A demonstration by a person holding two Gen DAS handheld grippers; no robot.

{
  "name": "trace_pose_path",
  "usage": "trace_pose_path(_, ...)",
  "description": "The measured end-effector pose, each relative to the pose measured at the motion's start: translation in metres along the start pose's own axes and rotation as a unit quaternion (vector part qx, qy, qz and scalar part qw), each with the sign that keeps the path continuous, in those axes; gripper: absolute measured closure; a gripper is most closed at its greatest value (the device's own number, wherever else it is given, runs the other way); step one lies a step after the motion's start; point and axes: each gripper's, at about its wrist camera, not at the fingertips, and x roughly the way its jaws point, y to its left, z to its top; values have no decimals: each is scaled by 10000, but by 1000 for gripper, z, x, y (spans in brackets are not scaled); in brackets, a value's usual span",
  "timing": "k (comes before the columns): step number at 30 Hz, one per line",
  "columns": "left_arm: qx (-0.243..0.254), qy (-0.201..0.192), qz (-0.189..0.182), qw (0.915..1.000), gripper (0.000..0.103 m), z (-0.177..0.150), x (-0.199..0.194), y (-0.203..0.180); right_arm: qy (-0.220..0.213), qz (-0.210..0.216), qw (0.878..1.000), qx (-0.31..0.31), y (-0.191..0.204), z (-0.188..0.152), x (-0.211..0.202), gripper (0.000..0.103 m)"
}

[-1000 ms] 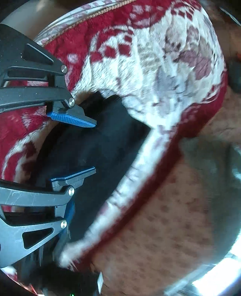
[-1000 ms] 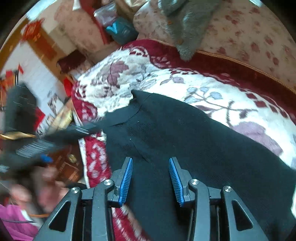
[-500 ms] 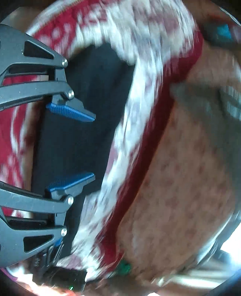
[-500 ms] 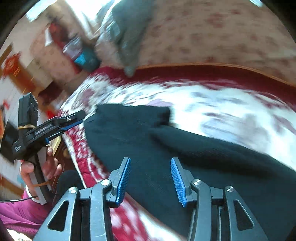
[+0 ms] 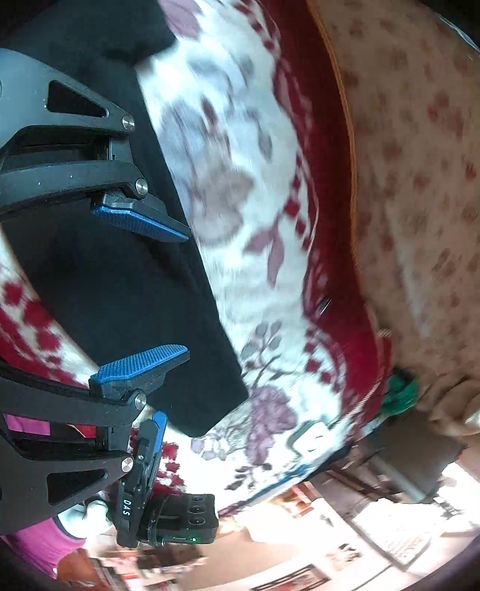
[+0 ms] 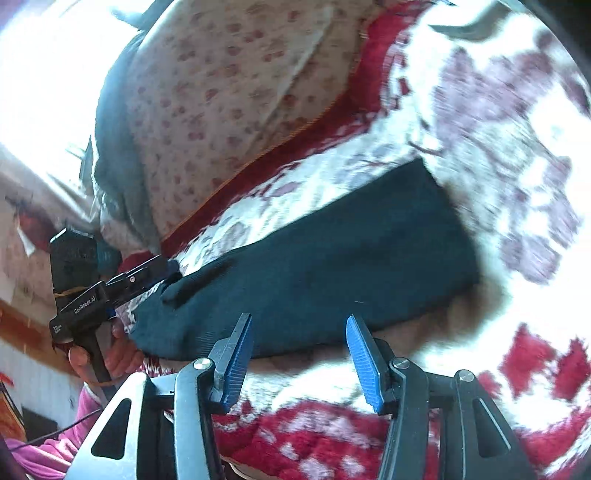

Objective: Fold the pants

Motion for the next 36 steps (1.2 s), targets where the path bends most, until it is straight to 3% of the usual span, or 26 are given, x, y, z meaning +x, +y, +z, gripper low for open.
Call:
trace_pose_path(13, 932, 747, -353, 9922, 45, 38, 70, -56, -77, 221, 9989, 409, -14, -8, -11, 53)
trace_pose_path(20, 1232, 1177, -511, 9841, 45, 59, 110, -66, -109, 105, 9994, 304, -15, -6, 1, 53)
trace_pose_path(24, 1460, 1430, -533, 9774, 45, 65, 129, -72, -353, 346, 9985, 225, -17, -2, 9, 52)
trace_pose_path(28, 1557, 1538, -578, 9740, 45, 73, 140, -73, -334, 404, 9985, 183, -15, -5, 9, 52)
trace_pose_path(31, 1618, 1647, -846, 9693, 45, 76, 143, -73, -363, 497, 9974, 374, -15, -13, -4, 52)
trace_pose_path(36, 1694, 1744, -835, 9664, 45, 78, 149, -73, -43, 468, 9974, 549, -14, -22, -4, 51)
